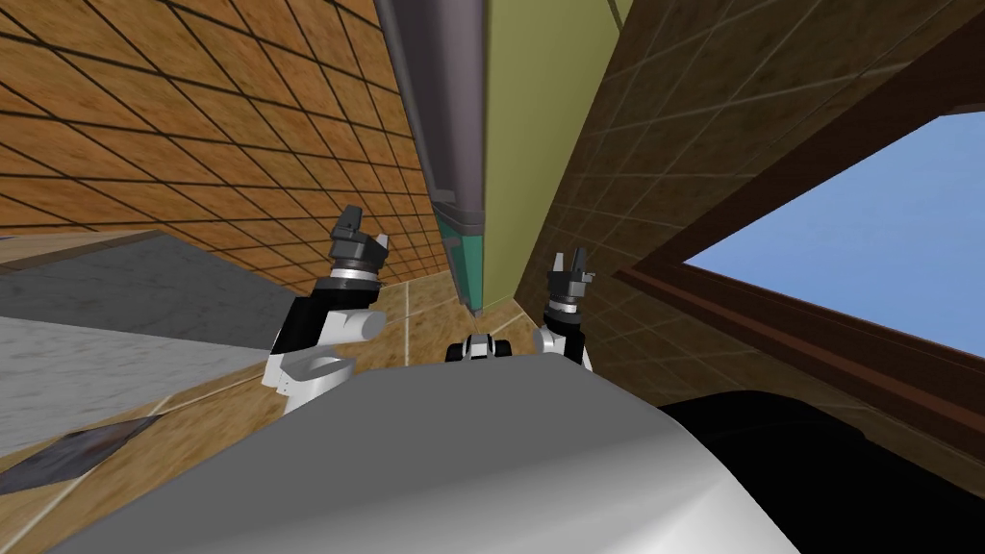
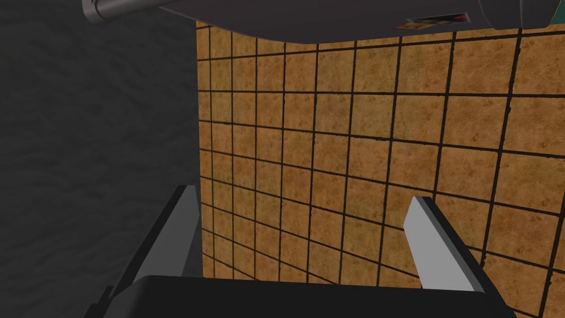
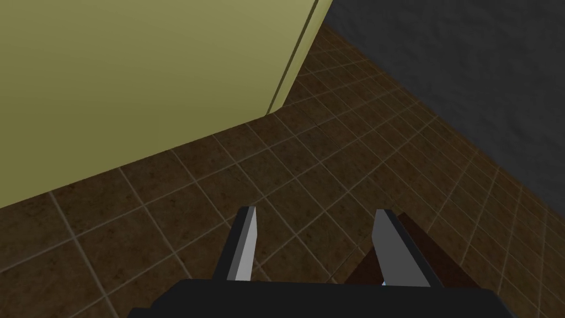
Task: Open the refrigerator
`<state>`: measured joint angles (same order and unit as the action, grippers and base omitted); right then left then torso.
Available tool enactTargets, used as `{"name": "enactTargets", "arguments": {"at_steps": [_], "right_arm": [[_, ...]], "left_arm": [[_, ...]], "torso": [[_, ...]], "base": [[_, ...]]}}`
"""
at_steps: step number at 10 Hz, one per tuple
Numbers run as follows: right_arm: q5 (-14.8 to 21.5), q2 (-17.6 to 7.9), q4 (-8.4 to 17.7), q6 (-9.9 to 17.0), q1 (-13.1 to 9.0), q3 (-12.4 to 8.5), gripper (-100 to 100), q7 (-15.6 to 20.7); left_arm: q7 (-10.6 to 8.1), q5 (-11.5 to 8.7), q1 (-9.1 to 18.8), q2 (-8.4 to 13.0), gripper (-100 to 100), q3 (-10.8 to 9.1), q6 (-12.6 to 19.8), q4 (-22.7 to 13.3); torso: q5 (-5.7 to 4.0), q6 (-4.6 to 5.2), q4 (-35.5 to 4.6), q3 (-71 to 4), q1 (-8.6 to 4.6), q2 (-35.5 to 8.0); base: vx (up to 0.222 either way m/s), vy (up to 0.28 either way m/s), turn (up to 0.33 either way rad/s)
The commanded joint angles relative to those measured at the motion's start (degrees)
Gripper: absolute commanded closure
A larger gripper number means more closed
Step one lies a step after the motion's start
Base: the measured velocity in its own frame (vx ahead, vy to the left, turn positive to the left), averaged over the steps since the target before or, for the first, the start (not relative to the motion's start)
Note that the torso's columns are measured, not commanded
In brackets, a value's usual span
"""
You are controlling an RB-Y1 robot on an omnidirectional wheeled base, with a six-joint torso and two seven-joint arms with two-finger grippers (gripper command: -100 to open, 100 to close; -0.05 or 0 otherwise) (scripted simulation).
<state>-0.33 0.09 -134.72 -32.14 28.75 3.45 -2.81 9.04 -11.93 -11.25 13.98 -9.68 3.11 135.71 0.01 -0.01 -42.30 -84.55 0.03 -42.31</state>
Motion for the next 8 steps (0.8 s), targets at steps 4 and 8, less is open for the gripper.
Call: {"name": "enactTargets", "arguments": {"at_steps": [4, 8], "right_arm": [[0.0, 0.0, 0.0, 0.0, 0.0, 0.0, 0, 0.0], [0.0, 0.0, 0.0, 0.0, 0.0, 0.0, 0, 0.0]], "left_arm": [[0.50, -1.9, 3.3, -0.2, -100, -1.38, 8.8, 0.2], [0.91, -3.5, 5.9, -0.5, -100, -2.52, 15.2, 0.2]], "torso": [[-0.02, 0.01, 0.0, 0.0, -0.07, 0.0], [-0.02, 0.00, 0.0, 0.0, -0.06, 0.1]], "base": [[0.096, -0.059, 0.106], [0.092, -0.068, 0.107]]}}
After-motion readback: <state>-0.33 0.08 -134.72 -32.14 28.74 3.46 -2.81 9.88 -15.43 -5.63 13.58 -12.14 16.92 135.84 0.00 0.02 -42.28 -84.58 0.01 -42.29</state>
